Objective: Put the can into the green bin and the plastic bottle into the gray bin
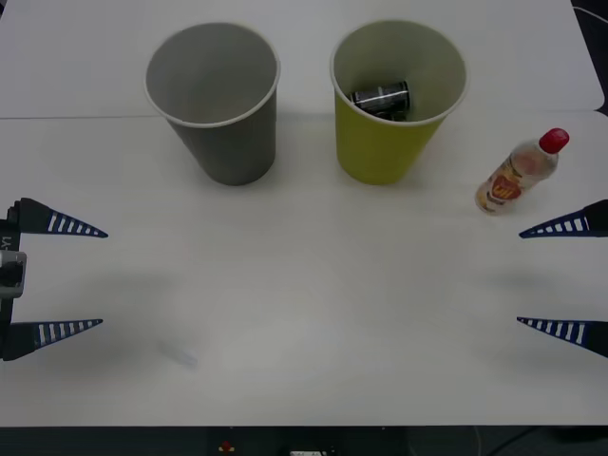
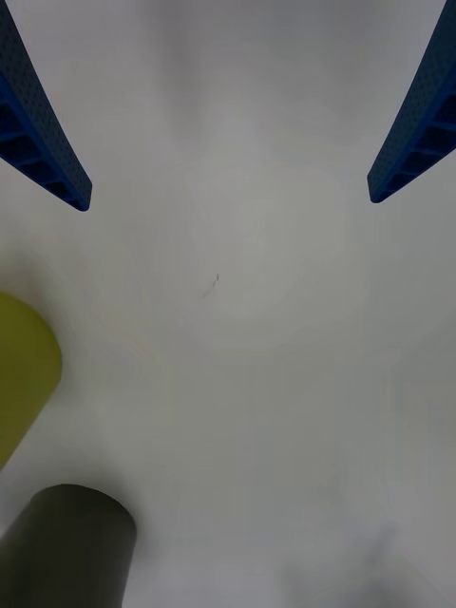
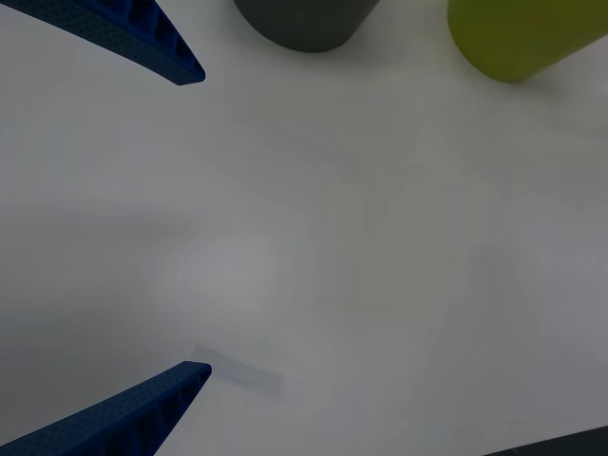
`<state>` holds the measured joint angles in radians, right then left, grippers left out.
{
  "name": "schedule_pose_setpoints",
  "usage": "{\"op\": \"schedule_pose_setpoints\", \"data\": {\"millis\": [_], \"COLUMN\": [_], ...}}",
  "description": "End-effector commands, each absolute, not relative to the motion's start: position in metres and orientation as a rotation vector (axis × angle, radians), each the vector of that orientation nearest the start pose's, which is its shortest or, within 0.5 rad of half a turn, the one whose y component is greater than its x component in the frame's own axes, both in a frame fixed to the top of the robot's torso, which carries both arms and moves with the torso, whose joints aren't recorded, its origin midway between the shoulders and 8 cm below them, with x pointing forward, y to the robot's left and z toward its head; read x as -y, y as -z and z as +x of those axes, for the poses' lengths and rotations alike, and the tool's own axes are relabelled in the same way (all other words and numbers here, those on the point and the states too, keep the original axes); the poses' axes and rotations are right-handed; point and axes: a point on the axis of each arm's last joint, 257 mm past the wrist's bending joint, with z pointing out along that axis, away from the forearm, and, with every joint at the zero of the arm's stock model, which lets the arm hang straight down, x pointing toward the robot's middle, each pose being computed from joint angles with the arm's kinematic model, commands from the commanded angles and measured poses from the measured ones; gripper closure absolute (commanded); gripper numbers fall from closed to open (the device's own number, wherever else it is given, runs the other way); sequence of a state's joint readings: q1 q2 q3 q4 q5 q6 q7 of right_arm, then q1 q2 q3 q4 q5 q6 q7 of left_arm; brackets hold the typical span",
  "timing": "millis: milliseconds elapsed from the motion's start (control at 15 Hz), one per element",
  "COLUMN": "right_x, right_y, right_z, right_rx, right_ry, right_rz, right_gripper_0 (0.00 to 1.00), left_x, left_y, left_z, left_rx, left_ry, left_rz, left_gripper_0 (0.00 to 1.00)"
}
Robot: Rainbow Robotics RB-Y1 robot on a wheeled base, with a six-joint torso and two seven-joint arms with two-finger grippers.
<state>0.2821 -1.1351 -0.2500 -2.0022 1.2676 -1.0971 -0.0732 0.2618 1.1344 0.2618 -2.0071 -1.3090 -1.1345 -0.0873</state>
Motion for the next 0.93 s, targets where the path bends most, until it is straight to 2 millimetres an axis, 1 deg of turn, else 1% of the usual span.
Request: {"op": "schedule_pose_setpoints", "data": {"millis": [67,267,467,733,933], "right_x": [0.2790,0.2761,0.2743,0.2777,0.2775], "right_y": [0.1614,0.1596,0.1569,0.1612,0.1623], "right_z": [0.3426,0.3451,0.3483,0.3459,0.3487], "right_rx": [-1.584,-1.594,-1.606,-1.674,-1.713], "right_ry": [-0.244,-0.180,-0.109,-0.128,-0.094], "right_rz": [-1.558,-1.482,-1.363,-1.157,-0.945], "right_gripper_0": [0.00,0.00,0.00,0.00,0.00], "left_x": [-0.2858,-0.2858,-0.2858,-0.2858,-0.2858], "left_y": [0.1666,0.1666,0.1666,0.1666,0.1666], "left_z": [0.3413,0.3413,0.3413,0.3413,0.3413], "left_rx": [-1.444,-1.444,-1.444,-1.444,-1.444], "left_ry": [0.118,0.118,0.118,0.118,0.118], "left_rz": [1.762,1.762,1.762,1.762,1.762], "left_gripper_0": [0.00,0.00,0.00,0.00,0.00]}}
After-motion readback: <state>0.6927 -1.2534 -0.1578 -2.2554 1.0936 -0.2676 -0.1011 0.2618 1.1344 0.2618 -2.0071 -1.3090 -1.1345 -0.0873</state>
